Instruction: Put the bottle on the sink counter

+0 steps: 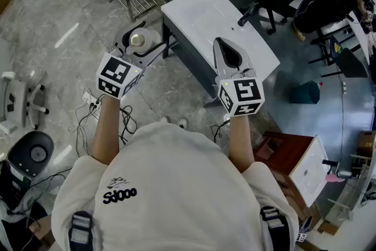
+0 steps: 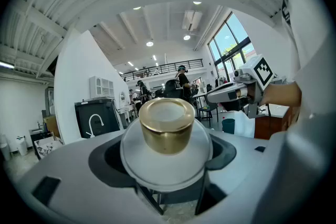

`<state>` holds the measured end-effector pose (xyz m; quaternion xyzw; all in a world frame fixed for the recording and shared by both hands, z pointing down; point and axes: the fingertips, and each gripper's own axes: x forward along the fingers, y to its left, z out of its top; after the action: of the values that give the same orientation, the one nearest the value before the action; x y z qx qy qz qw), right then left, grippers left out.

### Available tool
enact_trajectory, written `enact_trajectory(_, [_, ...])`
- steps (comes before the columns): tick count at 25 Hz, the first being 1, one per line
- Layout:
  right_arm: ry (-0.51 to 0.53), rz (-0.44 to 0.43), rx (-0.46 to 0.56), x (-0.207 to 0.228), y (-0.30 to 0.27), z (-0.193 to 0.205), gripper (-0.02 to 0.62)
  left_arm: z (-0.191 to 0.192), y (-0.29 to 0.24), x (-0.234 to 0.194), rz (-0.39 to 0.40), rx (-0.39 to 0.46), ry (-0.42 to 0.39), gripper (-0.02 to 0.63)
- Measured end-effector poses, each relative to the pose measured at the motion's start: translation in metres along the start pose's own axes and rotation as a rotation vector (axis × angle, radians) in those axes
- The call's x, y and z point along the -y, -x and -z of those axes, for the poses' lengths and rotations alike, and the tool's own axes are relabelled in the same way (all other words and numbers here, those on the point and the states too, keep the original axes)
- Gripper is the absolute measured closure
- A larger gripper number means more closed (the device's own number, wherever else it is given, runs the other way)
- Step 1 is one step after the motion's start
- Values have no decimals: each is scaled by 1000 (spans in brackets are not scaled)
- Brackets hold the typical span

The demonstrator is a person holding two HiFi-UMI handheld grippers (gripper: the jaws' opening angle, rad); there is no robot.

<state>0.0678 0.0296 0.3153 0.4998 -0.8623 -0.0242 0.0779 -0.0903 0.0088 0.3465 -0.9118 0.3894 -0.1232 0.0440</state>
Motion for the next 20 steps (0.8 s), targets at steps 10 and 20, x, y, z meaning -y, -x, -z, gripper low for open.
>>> enact_trajectory(10, [-62,28,-32,-8,-13,9,584,13,2,-5,49,-22,3,262])
enact_trajectory(20, [-105,80,-93,-1,-16,28,584,35,-10,-14,91,-53,21,262])
